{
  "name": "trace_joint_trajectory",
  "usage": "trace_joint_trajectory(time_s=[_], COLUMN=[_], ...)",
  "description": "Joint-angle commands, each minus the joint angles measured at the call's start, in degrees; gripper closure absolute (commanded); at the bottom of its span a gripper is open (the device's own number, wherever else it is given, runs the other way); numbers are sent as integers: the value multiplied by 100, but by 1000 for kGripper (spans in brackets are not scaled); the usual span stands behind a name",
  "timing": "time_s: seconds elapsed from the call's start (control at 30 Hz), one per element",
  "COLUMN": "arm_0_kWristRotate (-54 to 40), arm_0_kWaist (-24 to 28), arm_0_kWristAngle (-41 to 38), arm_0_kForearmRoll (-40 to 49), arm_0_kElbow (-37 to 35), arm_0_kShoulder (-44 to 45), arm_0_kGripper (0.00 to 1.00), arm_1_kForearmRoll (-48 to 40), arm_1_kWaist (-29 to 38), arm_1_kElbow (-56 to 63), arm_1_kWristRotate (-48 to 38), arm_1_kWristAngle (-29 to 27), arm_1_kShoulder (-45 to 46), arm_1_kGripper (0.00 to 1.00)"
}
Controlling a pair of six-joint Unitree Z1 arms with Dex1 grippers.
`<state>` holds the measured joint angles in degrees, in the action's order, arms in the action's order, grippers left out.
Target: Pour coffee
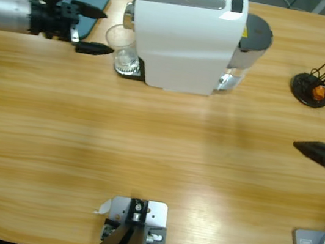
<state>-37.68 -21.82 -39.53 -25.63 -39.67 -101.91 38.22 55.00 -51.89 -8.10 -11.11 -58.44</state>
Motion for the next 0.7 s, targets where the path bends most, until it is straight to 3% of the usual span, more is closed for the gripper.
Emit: trace_joint_trajectory(time_s=[0.03, 0.1, 0.13, 0.2, 0.23, 0.27, 0.47, 0.7], arm_0_kWristRotate=[750, 1222, 1498, 1764, 1801, 1808, 1825, 1817], arm_0_kWaist=[34, 30, 32, 23, 4, -49, -532, -578], arm_0_kWristAngle=[57, 259, 293, 338, 412, 560, 1653, 1827], arm_0_kForearmRoll=[16, 100, 146, 294, 352, 429, 969, 1035], arm_0_kElbow=[1040, 1267, 1334, 1413, 1439, 1445, 1490, 1598], arm_0_kShoulder=[1573, 1979, 2118, 2399, 2527, 2642, 3255, 3058], arm_0_kGripper=[36, 36, 36, 36, 36, 36, 36, 36], arm_1_kForearmRoll=[202, 149, 105, 84, 75, 59, 453, 1126], arm_1_kWaist=[-172, -620, -974, -1480, -1629, -1747, -1930, -2005], arm_1_kElbow=[-784, -1146, -1376, -1754, -1947, -2149, -3635, -4946], arm_1_kWristRotate=[-90, 31, 82, 89, 119, 151, 89, 89], arm_1_kWristAngle=[-467, -158, 240, 821, 997, 1147, 1162, 1138], arm_1_kShoulder=[-500, -780, -999, -1344, -1520, -1697, -2933, -4033], arm_1_kGripper=[224, 546, 634, 714, 946, 1000, 1000, 1000])
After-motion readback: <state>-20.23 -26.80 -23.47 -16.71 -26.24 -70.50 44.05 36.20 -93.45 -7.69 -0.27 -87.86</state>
